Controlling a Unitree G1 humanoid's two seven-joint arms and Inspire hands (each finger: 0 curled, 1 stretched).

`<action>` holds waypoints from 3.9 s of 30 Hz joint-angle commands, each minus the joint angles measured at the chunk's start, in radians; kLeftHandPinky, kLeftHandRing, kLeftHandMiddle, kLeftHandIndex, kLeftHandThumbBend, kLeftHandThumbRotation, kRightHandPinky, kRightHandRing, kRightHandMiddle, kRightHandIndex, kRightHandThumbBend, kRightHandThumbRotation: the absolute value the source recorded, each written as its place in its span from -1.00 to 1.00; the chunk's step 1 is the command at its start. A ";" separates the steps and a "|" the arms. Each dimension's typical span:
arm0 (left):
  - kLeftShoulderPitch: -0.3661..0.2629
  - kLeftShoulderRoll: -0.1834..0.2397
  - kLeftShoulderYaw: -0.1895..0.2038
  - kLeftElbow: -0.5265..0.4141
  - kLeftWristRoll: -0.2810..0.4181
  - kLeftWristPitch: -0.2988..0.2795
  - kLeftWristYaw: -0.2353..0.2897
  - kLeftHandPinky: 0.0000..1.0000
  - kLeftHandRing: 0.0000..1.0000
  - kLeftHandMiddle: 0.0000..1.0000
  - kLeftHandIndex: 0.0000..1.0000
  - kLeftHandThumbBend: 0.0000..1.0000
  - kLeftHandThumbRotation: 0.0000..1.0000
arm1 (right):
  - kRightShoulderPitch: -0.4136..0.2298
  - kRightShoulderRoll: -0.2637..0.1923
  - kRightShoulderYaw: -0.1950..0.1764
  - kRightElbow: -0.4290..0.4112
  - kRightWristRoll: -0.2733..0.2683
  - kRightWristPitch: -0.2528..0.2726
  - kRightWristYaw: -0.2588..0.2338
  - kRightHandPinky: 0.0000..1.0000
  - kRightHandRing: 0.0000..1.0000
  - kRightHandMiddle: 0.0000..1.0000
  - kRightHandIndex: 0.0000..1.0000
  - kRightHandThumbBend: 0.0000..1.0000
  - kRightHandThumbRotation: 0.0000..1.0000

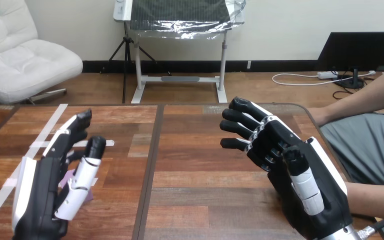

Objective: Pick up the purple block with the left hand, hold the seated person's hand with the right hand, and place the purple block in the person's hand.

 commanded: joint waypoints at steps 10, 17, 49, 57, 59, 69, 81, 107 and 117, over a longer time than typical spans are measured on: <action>-0.071 0.026 0.027 0.044 0.082 0.009 0.022 0.44 0.74 0.77 0.73 -0.01 0.50 | -0.051 0.000 -0.014 -0.027 0.009 -0.010 -0.003 0.55 0.70 0.71 0.73 0.80 0.65; -0.078 0.046 0.042 0.081 0.126 0.008 0.030 0.45 0.75 0.79 0.76 0.02 0.43 | -0.051 0.003 -0.012 -0.028 0.010 -0.012 -0.003 0.54 0.70 0.71 0.72 0.80 0.64; -0.179 0.183 0.056 0.277 0.355 0.065 0.094 0.79 0.78 0.84 0.76 0.26 0.05 | -0.058 0.006 -0.008 -0.026 0.014 -0.004 -0.004 0.52 0.69 0.70 0.72 0.82 0.60; -0.215 0.217 0.054 0.334 0.381 0.063 0.115 0.80 0.78 0.83 0.77 0.29 0.05 | -0.061 0.007 -0.007 -0.025 0.014 -0.004 -0.004 0.51 0.69 0.70 0.72 0.82 0.60; -0.226 0.225 0.055 0.349 0.379 0.063 0.119 0.81 0.78 0.83 0.77 0.31 0.04 | -0.061 0.007 -0.008 -0.024 0.018 -0.002 -0.003 0.51 0.69 0.70 0.72 0.82 0.60; -0.264 0.251 0.053 0.399 0.377 0.065 0.132 0.81 0.77 0.83 0.79 0.33 0.02 | -0.065 0.007 -0.010 -0.020 0.014 -0.004 -0.006 0.50 0.68 0.70 0.72 0.84 0.59; -0.313 0.280 0.044 0.460 0.377 0.074 0.129 0.89 0.83 0.88 0.83 0.34 0.07 | -0.074 0.006 -0.012 -0.014 0.018 -0.007 -0.001 0.49 0.67 0.69 0.71 0.84 0.59; -0.451 0.380 -0.027 0.620 0.416 0.112 0.054 0.79 0.84 0.89 0.87 0.47 0.05 | -0.080 0.000 -0.014 -0.020 0.020 -0.003 0.001 0.49 0.66 0.68 0.71 0.82 0.59; -0.514 0.423 -0.061 0.697 0.406 0.104 -0.002 0.84 0.88 0.92 0.88 0.52 0.03 | -0.080 -0.001 -0.014 -0.023 0.017 -0.005 0.000 0.49 0.65 0.67 0.70 0.82 0.60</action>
